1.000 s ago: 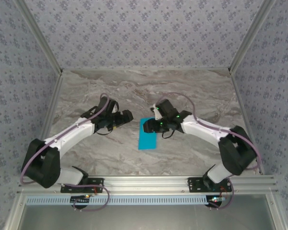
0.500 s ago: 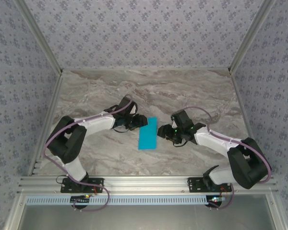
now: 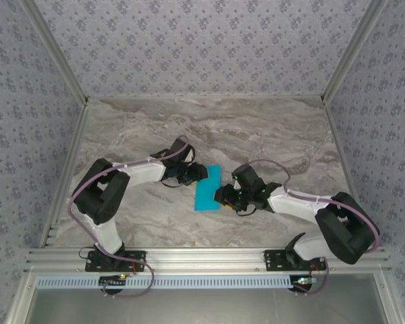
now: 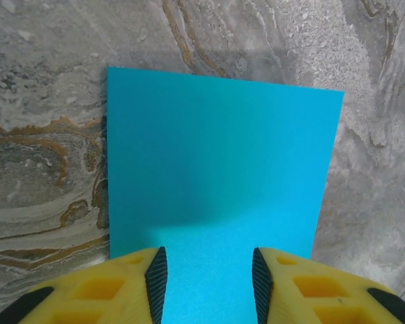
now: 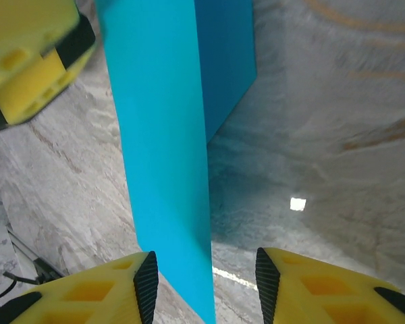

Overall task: Fold a paper plane with a square sheet of paper (pick it up from the middle)
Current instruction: Third fold the triangle at the center of the table.

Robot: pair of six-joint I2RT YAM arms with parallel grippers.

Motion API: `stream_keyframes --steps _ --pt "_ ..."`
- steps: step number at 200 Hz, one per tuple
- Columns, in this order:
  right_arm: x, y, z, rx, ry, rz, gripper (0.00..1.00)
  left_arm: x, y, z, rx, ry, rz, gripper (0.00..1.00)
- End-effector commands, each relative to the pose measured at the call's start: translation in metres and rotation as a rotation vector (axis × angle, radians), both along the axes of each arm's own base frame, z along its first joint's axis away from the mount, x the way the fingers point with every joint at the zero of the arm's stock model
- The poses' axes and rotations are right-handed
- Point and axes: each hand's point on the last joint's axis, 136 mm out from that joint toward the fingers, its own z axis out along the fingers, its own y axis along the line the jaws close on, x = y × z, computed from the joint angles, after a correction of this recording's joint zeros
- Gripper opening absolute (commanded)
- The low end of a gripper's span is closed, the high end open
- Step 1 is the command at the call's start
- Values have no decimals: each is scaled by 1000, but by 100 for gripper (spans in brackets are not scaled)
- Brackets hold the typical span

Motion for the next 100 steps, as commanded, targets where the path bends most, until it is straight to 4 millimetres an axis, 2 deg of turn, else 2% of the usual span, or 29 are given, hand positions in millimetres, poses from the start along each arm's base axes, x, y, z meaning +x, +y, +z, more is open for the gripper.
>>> stream_keyframes --steps 1,44,60,81,100 --pt "-1 6 -5 14 18 -34 46 2 -8 3 -25 -2 -15 41" --pt "-2 8 -7 38 30 -63 38 1 -7 -1 -22 5 -11 40" --pt "-2 7 -8 34 36 -81 29 1 -9 0 -29 4 -12 39" --pt "-3 3 -10 13 57 -84 12 1 -11 4 -49 -3 -17 39" --pt "-6 -6 -14 -24 82 -60 5 1 -13 11 -75 -23 -27 39"
